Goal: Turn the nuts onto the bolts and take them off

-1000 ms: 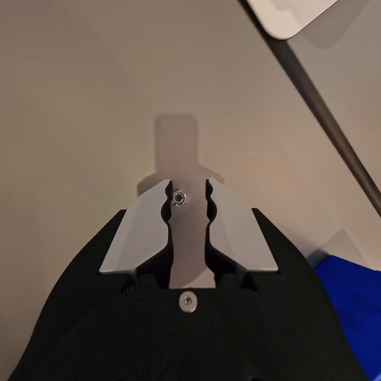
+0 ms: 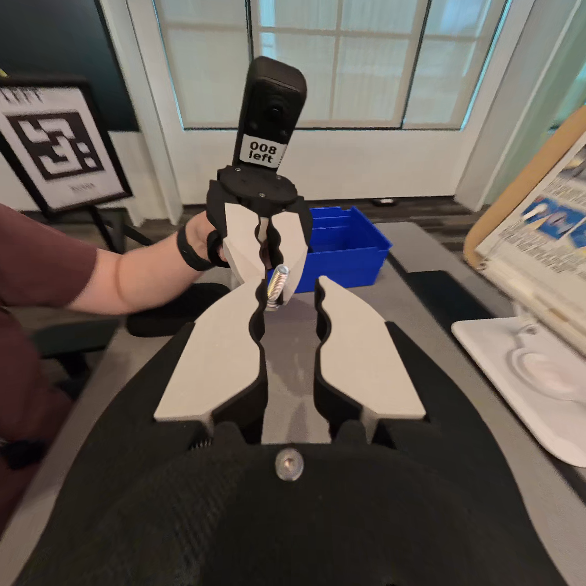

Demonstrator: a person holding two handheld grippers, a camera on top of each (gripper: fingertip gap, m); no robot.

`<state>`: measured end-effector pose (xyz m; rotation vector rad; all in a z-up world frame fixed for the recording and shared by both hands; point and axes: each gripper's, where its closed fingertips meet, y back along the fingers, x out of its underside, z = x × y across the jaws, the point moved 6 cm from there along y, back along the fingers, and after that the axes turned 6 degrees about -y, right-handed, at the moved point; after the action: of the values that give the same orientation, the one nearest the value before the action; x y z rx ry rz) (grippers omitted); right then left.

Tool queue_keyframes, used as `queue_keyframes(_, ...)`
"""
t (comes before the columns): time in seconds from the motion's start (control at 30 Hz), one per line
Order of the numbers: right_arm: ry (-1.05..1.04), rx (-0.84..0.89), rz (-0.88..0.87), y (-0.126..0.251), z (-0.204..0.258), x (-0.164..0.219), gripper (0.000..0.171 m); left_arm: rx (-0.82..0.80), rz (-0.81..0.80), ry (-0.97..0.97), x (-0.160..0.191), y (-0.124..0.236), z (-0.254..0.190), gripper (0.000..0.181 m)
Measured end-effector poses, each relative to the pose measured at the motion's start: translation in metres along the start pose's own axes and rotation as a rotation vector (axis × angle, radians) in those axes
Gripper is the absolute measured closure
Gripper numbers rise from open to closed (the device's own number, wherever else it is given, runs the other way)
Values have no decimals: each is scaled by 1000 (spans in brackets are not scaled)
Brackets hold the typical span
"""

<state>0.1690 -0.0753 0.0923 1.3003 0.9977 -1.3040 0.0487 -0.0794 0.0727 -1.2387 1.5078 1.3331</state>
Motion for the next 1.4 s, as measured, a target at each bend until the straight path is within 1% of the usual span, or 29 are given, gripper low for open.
queue_keyframes(0.07, -94, -40, -38, -2, -4, 0, 147, -27, 11, -34, -3, 1, -1, 172)
queue_keyframes(0.13, -154, -84, -65, -6, -5, 0, 148, -33, 21, -54, -3, 1, -2, 172)
queue_keyframes(0.2, -179, -101, -30, -11, -5, 5, 146, -34, 9, -57, -3, 1, -2, 172)
queue_keyframes(0.3, -157, -135, -13, -17, -1, 9, 160, -32, 6, -58, -2, 2, 0, 172)
queue_keyframes(0.37, -167, -160, -12, -19, 1, 9, 161, 2, 3, -59, 0, 1, -1, 172)
queue_keyframes(0.43, -199, -148, -11, -20, -2, 9, 161, 10, -9, -47, 2, 2, 1, 172)
queue_keyframes(0.6, -250, -133, -8, -24, -5, 14, 161, 67, -100, 66, 4, 6, 9, 171)
queue_keyframes(0.87, -302, -135, -7, -28, -10, 19, 161, 53, -54, 62, 11, 2, 13, 171)
queue_keyframes(0.93, -302, -134, 2, -28, -11, 21, 161, 54, -34, 67, 13, 0, 13, 168)
queue_keyframes(1.0, -303, -135, 9, -28, -11, 22, 161, 52, -31, 72, 15, -2, 14, 171)
queue_keyframes(1.13, -302, -127, 18, -29, -12, 24, 162, 68, -28, 105, 18, -3, 16, 172)
queue_keyframes(1.3, -286, -130, -9, -28, -12, 22, 160, 79, -51, 117, 16, -3, 16, 172)
queue_keyframes(1.33, -262, -118, -21, -24, -13, 18, 155, 86, -55, 124, 15, -2, 15, 172)
queue_keyframes(1.37, -230, -85, -31, -16, -16, 15, 145, 86, -54, 127, 15, 0, 16, 172)
queue_keyframes(1.4, -188, -29, -18, -4, -22, 14, 141, 78, -53, 124, 14, 3, 16, 172)
